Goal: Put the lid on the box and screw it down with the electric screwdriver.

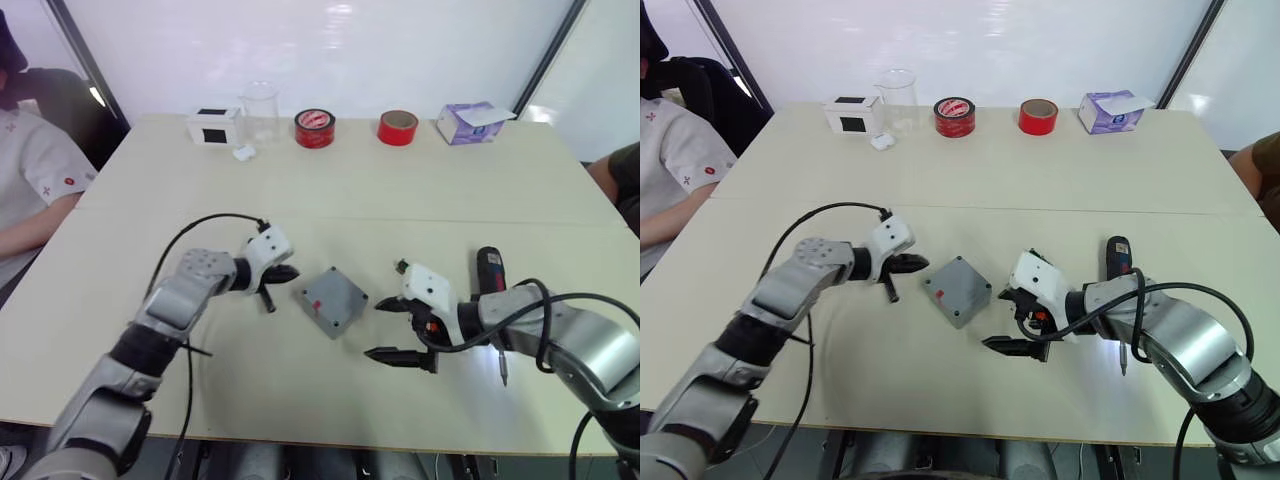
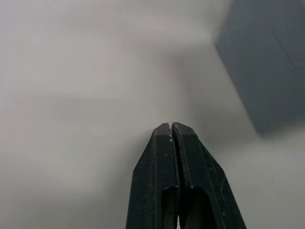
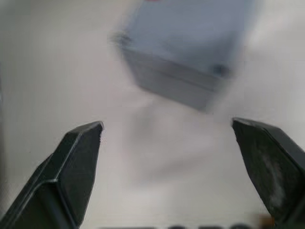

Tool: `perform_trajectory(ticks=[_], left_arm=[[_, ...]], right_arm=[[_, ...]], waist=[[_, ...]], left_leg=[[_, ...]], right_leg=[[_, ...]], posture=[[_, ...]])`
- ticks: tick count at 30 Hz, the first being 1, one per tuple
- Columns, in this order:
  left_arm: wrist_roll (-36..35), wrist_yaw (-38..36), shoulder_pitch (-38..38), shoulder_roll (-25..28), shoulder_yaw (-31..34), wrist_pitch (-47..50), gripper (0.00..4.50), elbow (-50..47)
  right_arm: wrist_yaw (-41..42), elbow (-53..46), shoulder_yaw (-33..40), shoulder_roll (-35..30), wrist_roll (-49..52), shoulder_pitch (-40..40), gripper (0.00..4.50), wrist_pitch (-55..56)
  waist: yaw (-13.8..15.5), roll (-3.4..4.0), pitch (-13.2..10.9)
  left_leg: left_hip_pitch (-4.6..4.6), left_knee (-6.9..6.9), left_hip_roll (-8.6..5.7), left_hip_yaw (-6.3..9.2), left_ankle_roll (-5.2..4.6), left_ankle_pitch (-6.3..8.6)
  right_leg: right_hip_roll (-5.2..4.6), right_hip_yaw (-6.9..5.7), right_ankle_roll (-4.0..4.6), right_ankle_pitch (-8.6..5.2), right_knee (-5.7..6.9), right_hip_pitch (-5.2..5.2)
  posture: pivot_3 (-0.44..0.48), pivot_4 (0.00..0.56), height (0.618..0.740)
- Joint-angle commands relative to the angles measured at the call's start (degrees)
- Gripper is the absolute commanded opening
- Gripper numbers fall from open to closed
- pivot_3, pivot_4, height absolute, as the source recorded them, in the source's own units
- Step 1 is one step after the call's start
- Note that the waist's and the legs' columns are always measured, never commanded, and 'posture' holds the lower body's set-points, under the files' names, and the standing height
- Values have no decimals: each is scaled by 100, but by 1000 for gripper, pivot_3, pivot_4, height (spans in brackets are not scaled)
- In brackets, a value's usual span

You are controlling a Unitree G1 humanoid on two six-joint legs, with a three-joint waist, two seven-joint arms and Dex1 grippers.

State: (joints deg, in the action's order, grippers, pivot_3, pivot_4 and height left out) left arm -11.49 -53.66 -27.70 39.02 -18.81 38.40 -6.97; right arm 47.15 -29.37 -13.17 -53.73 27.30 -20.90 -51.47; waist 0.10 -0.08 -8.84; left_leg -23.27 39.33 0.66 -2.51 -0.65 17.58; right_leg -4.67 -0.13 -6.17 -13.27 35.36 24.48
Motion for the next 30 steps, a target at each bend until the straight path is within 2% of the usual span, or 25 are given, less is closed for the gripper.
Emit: perform_trajectory(ticks=[1, 4, 9, 16, 26, 28, 30], left_arm=[[-404, -423, 238, 130, -63, 378, 0, -871], [-365, -351, 291, 28, -177, 495, 0, -1001], [-179, 18, 101, -470, -303, 463, 0, -712], [60, 183, -189, -796, -310, 90, 0, -179], [113, 86, -223, -788, -278, -45, 0, -80], [85, 3, -170, -633, -227, 0, 0, -209], [34, -92, -125, -442, -121, 41, 0, -332]], right_arm=[[156, 310, -346, 163, -514, -201, 4485, 631], [316, 493, -543, 337, -711, -248, 4485, 903], [526, 399, -739, 491, -799, -151, 4485, 989], [498, 24, -632, 575, -716, 94, 4485, 689], [367, -93, -484, 619, -768, 198, 4485, 517], [332, -148, -179, 493, -697, 277, 4485, 433], [259, -234, 431, 454, -411, 392, 4485, 182]], waist=[[28, 0, 0], [69, 0, 0], [60, -1, 0], [61, -1, 0], [58, -1, 0], [58, -1, 0], [59, -1, 0]], left_leg=[[0, 0, 0, 0, 0, 0], [-2, 1, -2, 0, 1, -1], [-3, 6, -7, 0, 0, 0], [-1, 7, -7, 2, 0, -1], [-1, 10, -6, 2, 0, 0], [-1, 10, -6, 2, 0, 0], [-1, 10, -6, 3, 0, 0]], right_leg=[[0, 0, 0, 0, 2, 0], [-1, 0, 0, 0, 1, -1], [-3, 0, -1, 0, 0, -3], [-2, -1, -1, 0, 6, -3], [-1, -1, -1, 0, 10, -3], [-1, -1, -1, 0, 10, -3], [-1, -1, 0, 0, 9, -3]], posture=[[0, 150, 740], [0, 150, 740], [0, 150, 740], [0, 150, 740], [0, 150, 740], [0, 150, 740], [0, 150, 740]])
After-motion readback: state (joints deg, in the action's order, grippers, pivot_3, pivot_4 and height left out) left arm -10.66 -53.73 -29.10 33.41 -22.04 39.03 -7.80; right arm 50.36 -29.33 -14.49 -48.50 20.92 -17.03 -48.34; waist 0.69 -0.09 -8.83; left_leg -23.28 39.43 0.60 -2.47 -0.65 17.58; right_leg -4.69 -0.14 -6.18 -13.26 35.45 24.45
